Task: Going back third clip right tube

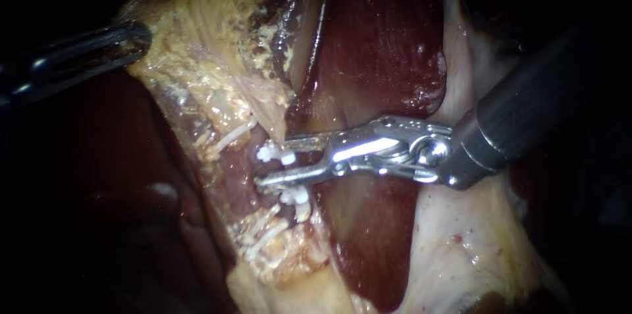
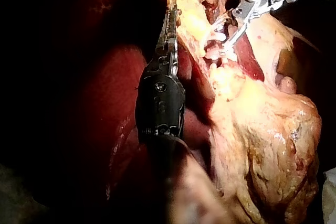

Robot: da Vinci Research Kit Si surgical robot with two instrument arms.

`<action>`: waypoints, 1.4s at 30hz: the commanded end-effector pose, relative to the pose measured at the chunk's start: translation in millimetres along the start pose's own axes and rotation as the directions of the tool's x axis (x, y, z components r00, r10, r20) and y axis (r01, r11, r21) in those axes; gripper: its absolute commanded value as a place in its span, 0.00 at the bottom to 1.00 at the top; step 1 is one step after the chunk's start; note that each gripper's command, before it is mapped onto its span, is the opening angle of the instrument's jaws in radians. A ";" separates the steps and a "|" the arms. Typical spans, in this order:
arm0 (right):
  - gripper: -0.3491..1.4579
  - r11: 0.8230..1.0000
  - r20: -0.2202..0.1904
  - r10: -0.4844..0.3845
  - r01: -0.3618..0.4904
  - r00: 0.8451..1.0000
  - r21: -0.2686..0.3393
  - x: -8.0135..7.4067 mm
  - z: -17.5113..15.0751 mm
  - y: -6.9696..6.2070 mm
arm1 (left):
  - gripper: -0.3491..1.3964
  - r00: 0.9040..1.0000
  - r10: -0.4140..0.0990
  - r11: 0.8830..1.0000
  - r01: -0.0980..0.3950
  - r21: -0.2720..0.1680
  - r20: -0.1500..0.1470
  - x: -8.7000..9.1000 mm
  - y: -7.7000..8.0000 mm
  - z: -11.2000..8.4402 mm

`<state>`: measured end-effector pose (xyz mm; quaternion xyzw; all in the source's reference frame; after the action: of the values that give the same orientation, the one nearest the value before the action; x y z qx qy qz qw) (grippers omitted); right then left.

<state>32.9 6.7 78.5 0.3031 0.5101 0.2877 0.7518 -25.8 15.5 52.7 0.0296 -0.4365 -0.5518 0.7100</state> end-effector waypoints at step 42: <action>0.52 0.969 -0.057 -0.230 0.234 0.971 0.082 -0.4 -4.8 -1.0 | 0.00 1.000 0.001 1.000 -0.001 0.004 -0.003 0.1 -0.5 -0.3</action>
<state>27.7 6.6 76.2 0.2630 0.5746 0.1731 0.7554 -26.0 15.1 52.3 0.0319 -0.4367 -0.5505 0.7108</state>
